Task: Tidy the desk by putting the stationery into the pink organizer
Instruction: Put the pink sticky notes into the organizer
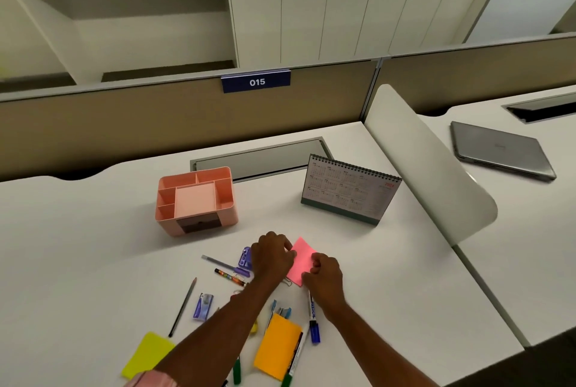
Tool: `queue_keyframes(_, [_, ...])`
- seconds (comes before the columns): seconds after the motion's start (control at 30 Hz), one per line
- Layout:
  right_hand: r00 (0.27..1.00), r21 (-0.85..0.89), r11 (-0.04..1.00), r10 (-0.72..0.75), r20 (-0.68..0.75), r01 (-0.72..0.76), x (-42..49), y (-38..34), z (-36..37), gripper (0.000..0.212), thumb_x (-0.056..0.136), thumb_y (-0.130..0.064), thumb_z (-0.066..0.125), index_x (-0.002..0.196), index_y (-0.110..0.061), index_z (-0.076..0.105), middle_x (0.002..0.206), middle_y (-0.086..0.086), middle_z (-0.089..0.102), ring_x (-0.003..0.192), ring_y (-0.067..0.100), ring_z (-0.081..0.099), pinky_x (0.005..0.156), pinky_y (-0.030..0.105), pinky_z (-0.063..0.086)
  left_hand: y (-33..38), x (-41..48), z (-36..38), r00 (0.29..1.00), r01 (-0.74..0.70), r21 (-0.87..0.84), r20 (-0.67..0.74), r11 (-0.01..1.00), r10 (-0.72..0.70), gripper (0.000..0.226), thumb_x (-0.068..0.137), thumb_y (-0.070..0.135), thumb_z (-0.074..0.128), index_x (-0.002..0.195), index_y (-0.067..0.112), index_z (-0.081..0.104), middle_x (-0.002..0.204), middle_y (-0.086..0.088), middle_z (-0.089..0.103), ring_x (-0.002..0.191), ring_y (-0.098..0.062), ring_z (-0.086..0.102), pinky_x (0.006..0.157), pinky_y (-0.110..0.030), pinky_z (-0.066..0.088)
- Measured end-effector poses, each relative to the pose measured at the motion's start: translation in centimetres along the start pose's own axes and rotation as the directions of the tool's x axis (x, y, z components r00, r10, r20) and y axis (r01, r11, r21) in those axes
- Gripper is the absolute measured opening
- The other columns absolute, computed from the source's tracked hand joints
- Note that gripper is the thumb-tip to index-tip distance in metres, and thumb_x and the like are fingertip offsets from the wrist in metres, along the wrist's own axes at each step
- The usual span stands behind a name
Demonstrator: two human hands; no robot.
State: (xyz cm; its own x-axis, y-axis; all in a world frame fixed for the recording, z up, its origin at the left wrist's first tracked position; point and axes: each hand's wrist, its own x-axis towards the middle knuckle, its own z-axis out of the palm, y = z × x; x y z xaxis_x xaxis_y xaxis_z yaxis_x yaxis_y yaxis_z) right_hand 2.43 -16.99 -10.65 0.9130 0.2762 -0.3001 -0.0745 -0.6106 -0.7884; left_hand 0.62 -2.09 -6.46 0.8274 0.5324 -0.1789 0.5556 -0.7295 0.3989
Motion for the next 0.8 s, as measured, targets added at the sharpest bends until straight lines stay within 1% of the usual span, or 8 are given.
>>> queue_keyframes(0.1, [0.999,0.075,0.997,0.034,-0.021,-0.033,0.2,-0.4,-0.5,0.048,0.085,-0.009,0.075,0.129,-0.017,0.057,0.112,0.001,0.059,0.101,0.017,0.059,0.079,0.021,0.049,0.2,-0.5,-0.7,0.998,0.048,-0.095,-0.031,0.994,-0.051,0.018,0.093,0.045,0.070,0.100,0.030,0.076,0.104,0.011,0.074,0.103,-0.014,0.064,0.088,-0.034,0.037])
queue_keyframes(0.17, [0.998,0.125,0.992,0.036,-0.049,-0.030,0.4,-0.8,-0.9,0.051,0.088,-0.013,0.075,0.134,-0.020,0.055,0.114,0.000,0.061,0.104,0.019,0.062,0.086,0.034,0.057,0.0,-0.6,-1.4,0.994,0.102,-0.185,-0.022,0.977,-0.108,0.016,0.094,0.043,0.069,0.097,0.029,0.075,0.100,0.012,0.074,0.099,-0.014,0.064,0.086,-0.034,0.033])
queue_keyframes(0.23, [0.996,0.169,0.986,0.015,-0.092,0.001,0.7,-1.5,-1.6,0.051,0.091,-0.018,0.074,0.138,-0.023,0.054,0.118,-0.002,0.062,0.104,0.018,0.064,0.089,0.042,0.060,-0.5,-0.5,-2.3,0.990,0.138,-0.287,0.001,0.948,-0.143,0.013,0.092,0.043,0.072,0.092,0.030,0.073,0.094,0.015,0.071,0.096,-0.013,0.062,0.089,-0.035,0.037])
queue_keyframes(0.33, [0.985,0.205,0.971,-0.098,-0.140,0.125,1.2,-3.7,-2.4,0.034,0.095,-0.017,0.070,0.128,-0.023,0.063,0.111,-0.004,0.068,0.097,0.018,0.069,0.082,0.037,0.062,-1.6,-0.4,-3.9,0.990,0.135,-0.428,0.026,0.894,-0.137,0.011,0.089,0.040,0.077,0.085,0.033,0.069,0.089,0.019,0.068,0.094,-0.011,0.064,0.093,-0.038,0.050])
queue_keyframes(0.43, [0.964,0.172,0.954,-0.223,-0.144,0.247,1.7,-6.3,-2.8,0.014,0.097,-0.011,0.066,0.108,-0.015,0.074,0.091,-0.003,0.075,0.078,0.016,0.073,0.071,0.037,0.064,-2.9,-0.5,-5.4,0.993,0.095,-0.537,-0.009,0.838,-0.118,0.009,0.089,0.032,0.079,0.094,0.027,0.074,0.094,0.014,0.072,0.093,-0.011,0.067,0.086,-0.033,0.058])
queue_keyframes(0.53, [0.947,0.112,0.942,-0.307,-0.100,0.317,2.2,-9.1,-2.6,0.011,0.097,-0.012,0.067,0.102,-0.013,0.077,0.083,-0.004,0.076,0.069,0.012,0.072,0.071,0.039,0.064,-4.5,-0.6,-7.0,0.988,0.061,-0.582,-0.082,0.811,-0.133,0.009,0.090,0.027,0.079,0.096,0.023,0.074,0.094,0.011,0.072,0.090,-0.010,0.067,0.081,-0.029,0.058])
queue_keyframes(0.67, [0.904,0.031,0.903,-0.427,-0.036,0.428,2.6,-13.0,-1.3,0.011,0.096,-0.017,0.069,0.104,-0.015,0.077,0.085,-0.007,0.075,0.072,0.007,0.072,0.074,0.035,0.064,-6.9,-0.7,-9.4,0.979,0.030,-0.625,-0.140,0.780,-0.150,0.013,0.091,0.019,0.078,0.102,0.018,0.073,0.095,0.006,0.074,0.088,-0.008,0.069,0.077,-0.019,0.055])
queue_keyframes(0.8, [0.862,0.012,0.862,-0.507,0.016,0.506,2.9,-16.8,-0.3,0.005,0.094,-0.016,0.072,0.098,-0.018,0.074,0.083,-0.011,0.073,0.073,0.006,0.071,0.069,0.029,0.063,-9.1,-0.6,-11.4,0.963,-0.003,-0.637,-0.211,0.771,-0.171,0.014,0.091,0.018,0.078,0.104,0.017,0.072,0.095,0.009,0.073,0.087,-0.001,0.067,0.075,-0.012,0.049])
